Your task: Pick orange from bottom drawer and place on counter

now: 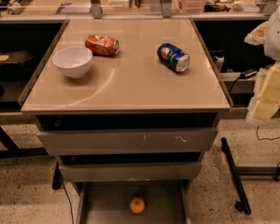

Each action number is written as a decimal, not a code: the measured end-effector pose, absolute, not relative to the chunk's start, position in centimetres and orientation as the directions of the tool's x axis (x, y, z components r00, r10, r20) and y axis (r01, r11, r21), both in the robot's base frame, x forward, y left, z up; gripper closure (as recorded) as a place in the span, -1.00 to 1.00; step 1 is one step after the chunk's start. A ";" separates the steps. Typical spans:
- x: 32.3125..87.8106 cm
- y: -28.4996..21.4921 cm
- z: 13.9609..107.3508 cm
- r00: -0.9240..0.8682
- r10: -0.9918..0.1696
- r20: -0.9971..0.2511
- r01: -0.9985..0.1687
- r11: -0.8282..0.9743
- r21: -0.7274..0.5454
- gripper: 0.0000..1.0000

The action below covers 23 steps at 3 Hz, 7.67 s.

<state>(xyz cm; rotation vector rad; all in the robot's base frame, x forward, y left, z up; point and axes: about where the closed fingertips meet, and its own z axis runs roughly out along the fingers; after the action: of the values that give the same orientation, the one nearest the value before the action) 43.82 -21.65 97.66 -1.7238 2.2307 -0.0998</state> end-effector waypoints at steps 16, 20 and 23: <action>43.7 -13.4 26.7 -0.054 -0.768 -0.638 -0.997 0.079 -0.010 -1.00; 46.3 -13.5 17.2 -0.172 -0.668 -0.724 -0.983 0.168 0.078 -1.00; 46.8 -2.0 14.5 -0.006 -0.619 -0.785 -1.000 -0.011 0.017 -1.00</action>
Offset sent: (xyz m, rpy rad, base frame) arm 0.0058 0.0198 -0.1120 0.0379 0.1198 0.0269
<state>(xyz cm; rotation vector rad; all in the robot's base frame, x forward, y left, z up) 46.79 -1.96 14.46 -1.6901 1.6847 0.8372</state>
